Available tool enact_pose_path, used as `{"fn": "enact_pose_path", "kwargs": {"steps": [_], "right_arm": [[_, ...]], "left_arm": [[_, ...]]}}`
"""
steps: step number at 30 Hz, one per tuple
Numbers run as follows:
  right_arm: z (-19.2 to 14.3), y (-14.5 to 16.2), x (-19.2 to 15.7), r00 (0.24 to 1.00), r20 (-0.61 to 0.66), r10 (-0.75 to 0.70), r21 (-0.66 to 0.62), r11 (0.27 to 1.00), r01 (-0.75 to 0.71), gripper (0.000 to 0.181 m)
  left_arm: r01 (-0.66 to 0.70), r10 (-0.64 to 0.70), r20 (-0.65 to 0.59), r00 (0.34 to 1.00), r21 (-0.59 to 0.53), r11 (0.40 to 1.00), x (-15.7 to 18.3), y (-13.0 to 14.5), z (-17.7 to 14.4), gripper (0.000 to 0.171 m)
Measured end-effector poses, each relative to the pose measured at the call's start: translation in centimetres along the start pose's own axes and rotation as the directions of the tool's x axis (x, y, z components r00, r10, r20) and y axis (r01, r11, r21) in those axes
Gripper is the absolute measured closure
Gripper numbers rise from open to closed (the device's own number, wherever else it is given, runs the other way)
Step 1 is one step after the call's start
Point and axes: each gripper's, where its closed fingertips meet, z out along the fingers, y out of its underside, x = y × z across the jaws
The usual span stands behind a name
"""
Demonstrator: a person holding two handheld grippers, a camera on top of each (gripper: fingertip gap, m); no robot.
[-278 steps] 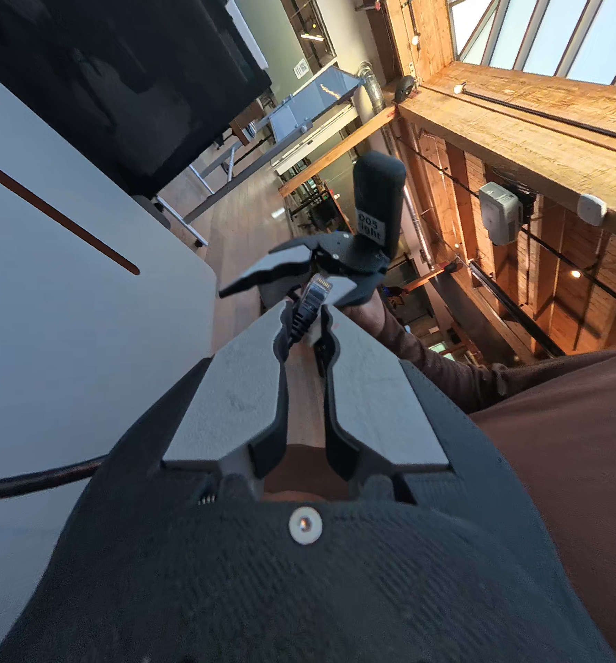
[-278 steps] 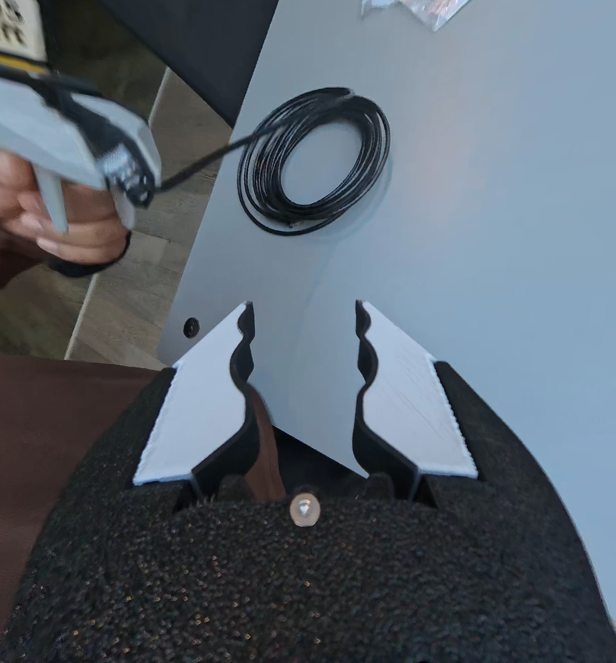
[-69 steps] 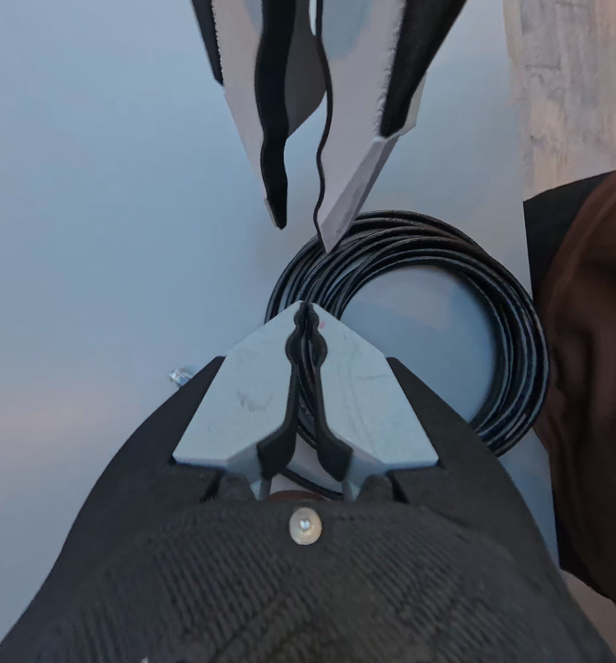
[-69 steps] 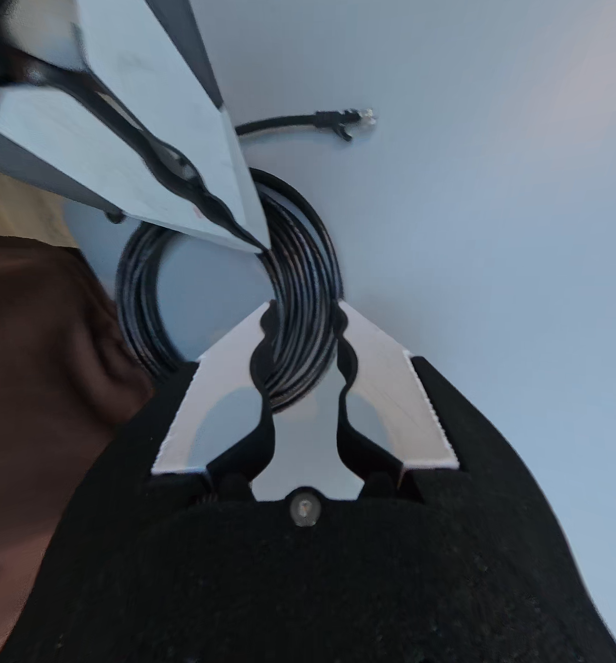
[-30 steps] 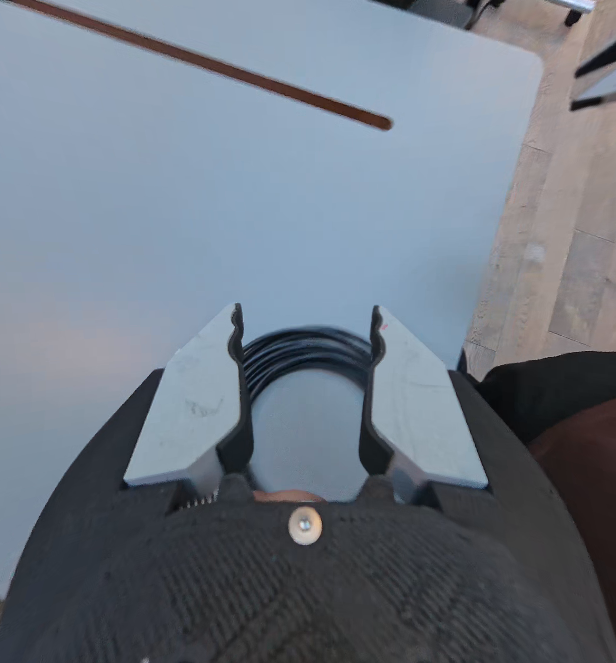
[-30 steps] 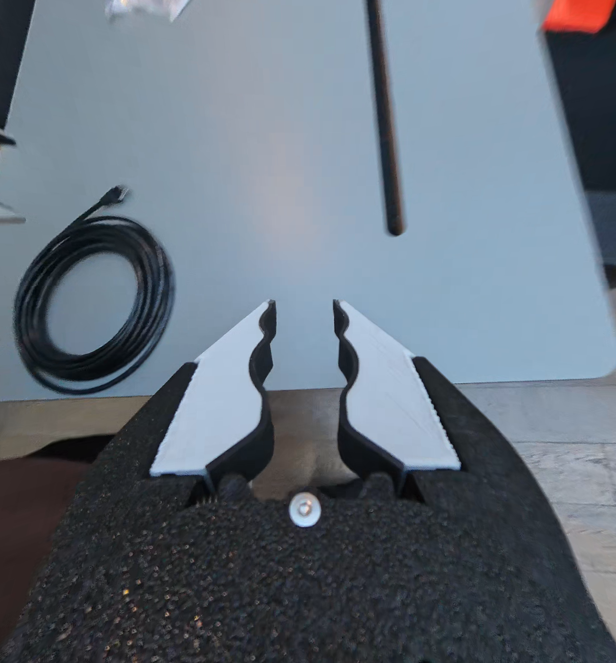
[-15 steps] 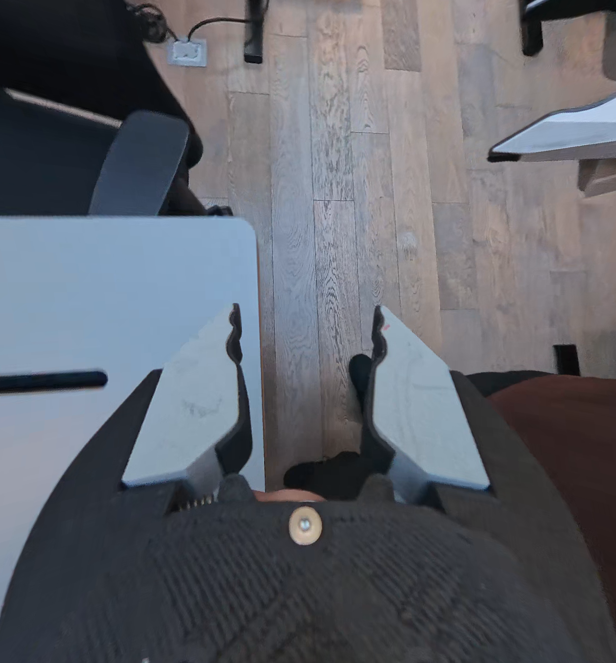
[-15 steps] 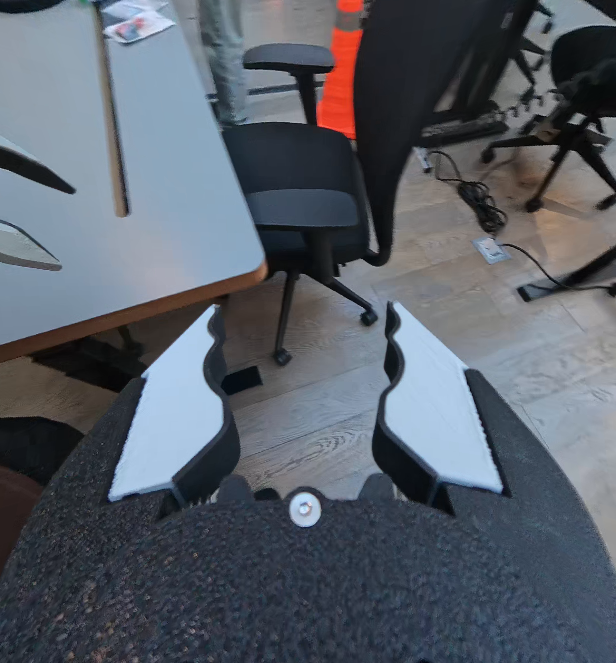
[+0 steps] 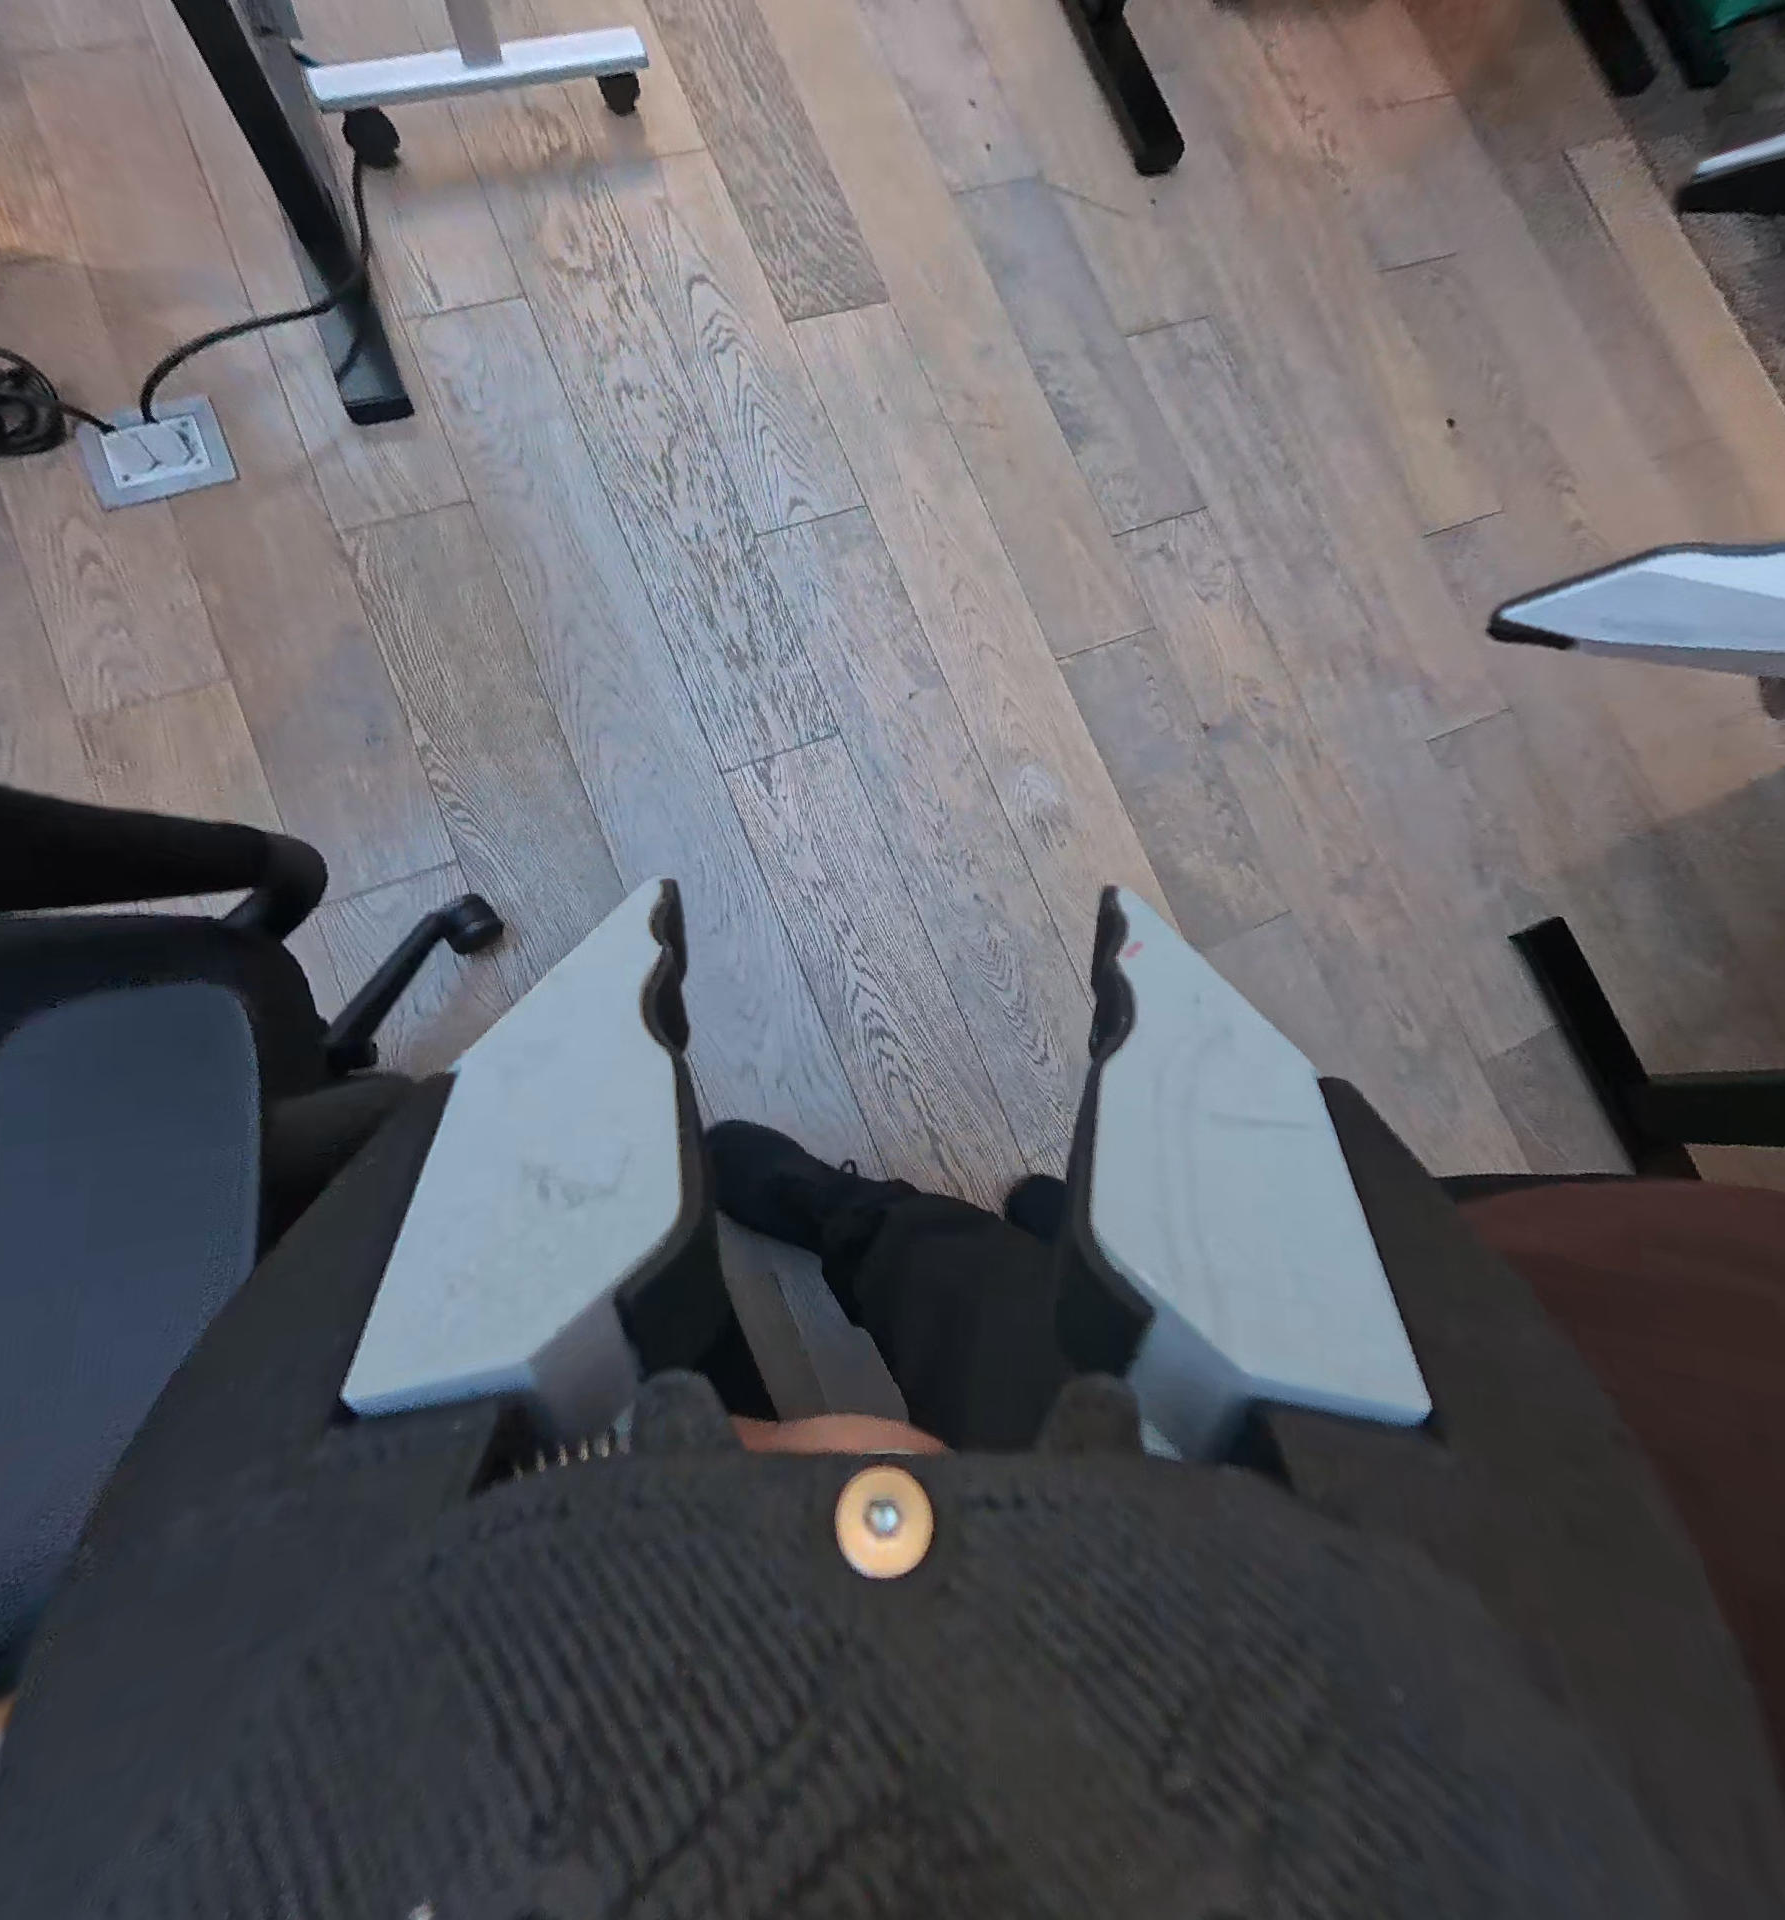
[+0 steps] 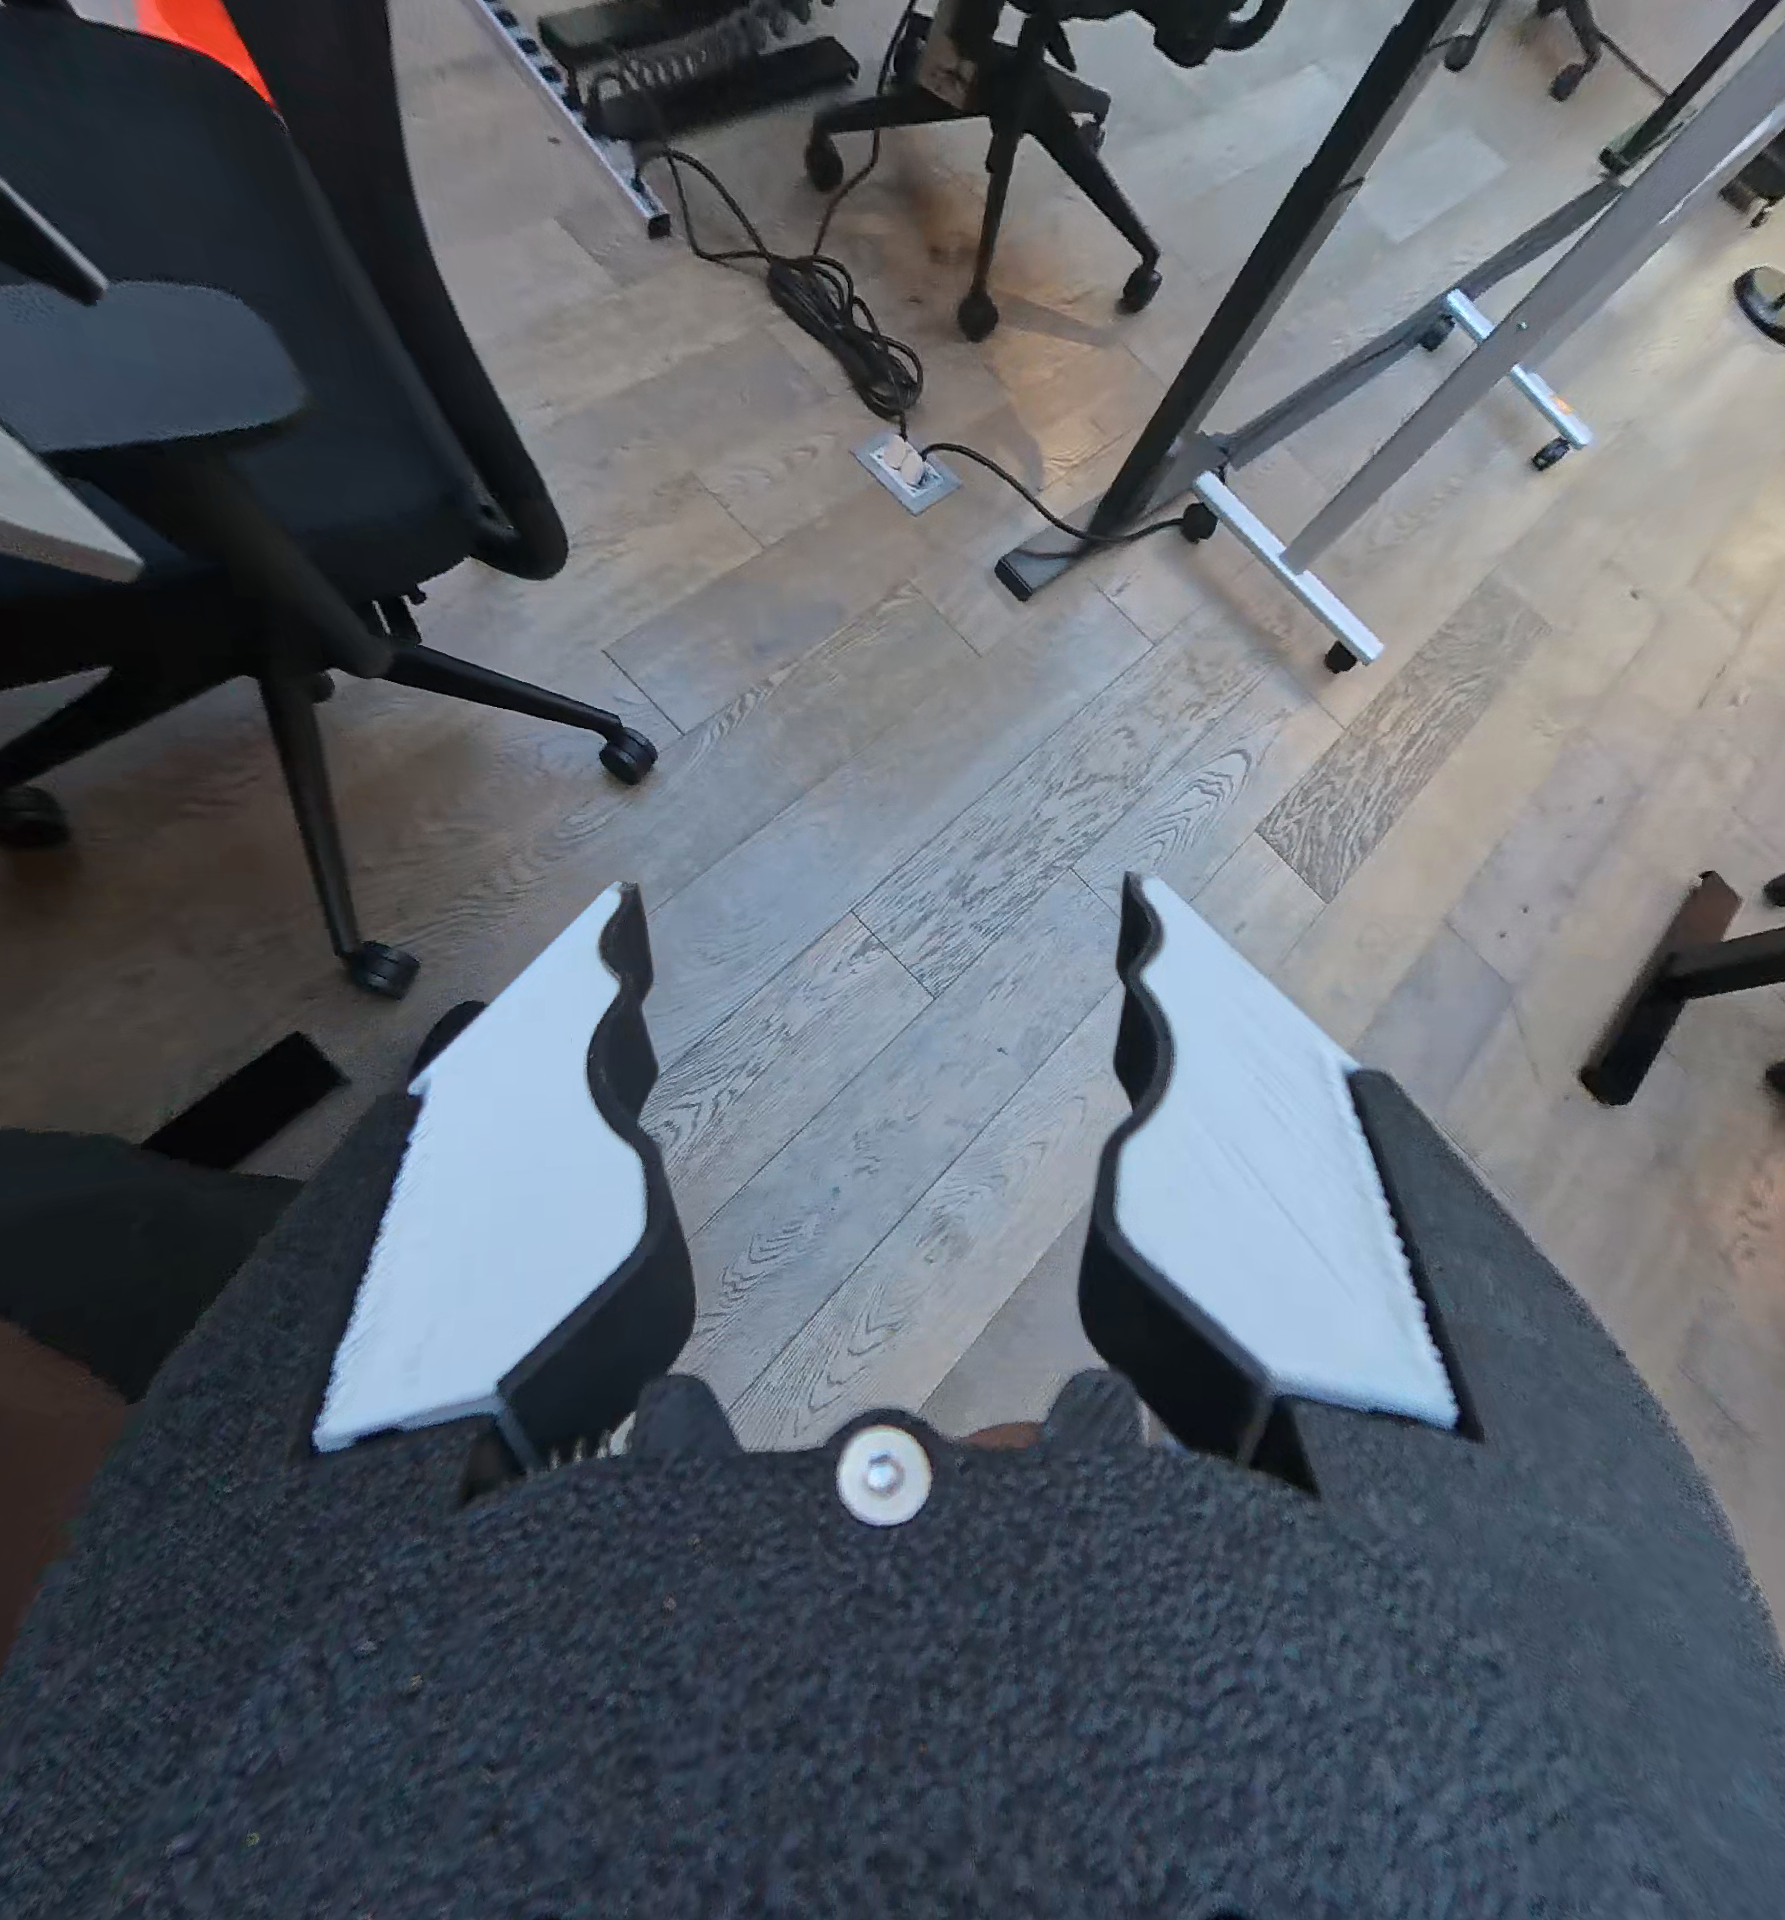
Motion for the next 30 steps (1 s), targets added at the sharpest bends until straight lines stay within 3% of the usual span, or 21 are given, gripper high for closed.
{"fn": "enact_pose_path", "kwargs": {"steps": [4, 7, 10, 15, 18, 25, 27, 30], "right_arm": [[3.9, -3.5, 1.5, 0.995, -0.005, 0.099, -0.084, 0.992, -0.099, 0.092], [6.9, -7.5, 2.5, 0.988, 0.006, 0.152, -0.067, 0.986, -0.151, 0.092], [10.2, -10.2, 3.4, 0.985, 0.005, 0.172, -0.081, 0.982, -0.171, 0.092], [15.4, -12.8, 4.7, 0.993, 0.053, 0.109, -0.083, 0.991, -0.105, 0.092], [19.0, -13.9, 4.5, 0.974, 0.198, 0.111, -0.079, 0.992, -0.098, 0.111], [30.7, -17.3, 9.8, 0.930, 0.368, 0.012, -0.011, 1.000, -0.009, 0.112], [34.1, -19.0, 11.8, 0.906, 0.422, -0.035, 0.007, 0.999, 0.035, 0.111], [37.1, -23.1, 15.0, 0.861, 0.505, -0.059, 0.039, 0.998, 0.046, 0.111]], "left_arm": [[-0.023, 0.022, 0.024, 0.999, 0.050, 0.998, -4.9, -4.2, 2.3, 0.082], [-0.064, 0.059, 0.040, 0.997, 0.126, 0.990, -8.2, -8.4, 3.0, 0.077], [-0.121, 0.114, 0.058, 0.992, 0.148, 0.982, -11.0, -11.4, 4.2, 0.076], [-0.100, 0.094, 0.042, 0.995, 0.175, 0.979, -13.8, -15.3, 6.4, 0.081], [-0.088, 0.075, 0.082, 0.994, 0.166, 0.982, -15.9, -17.0, 8.9, 0.083], [-0.053, 0.033, 0.167, 0.985, 0.114, 0.992, -21.1, -23.7, 15.3, 0.083], [-0.058, 0.042, 0.213, 0.976, 0.070, 0.996, -22.8, -25.9, 17.1, 0.083], [0.044, -0.029, 0.246, 0.969, -0.057, 0.997, -24.6, -28.7, 18.6, 0.082]]}}
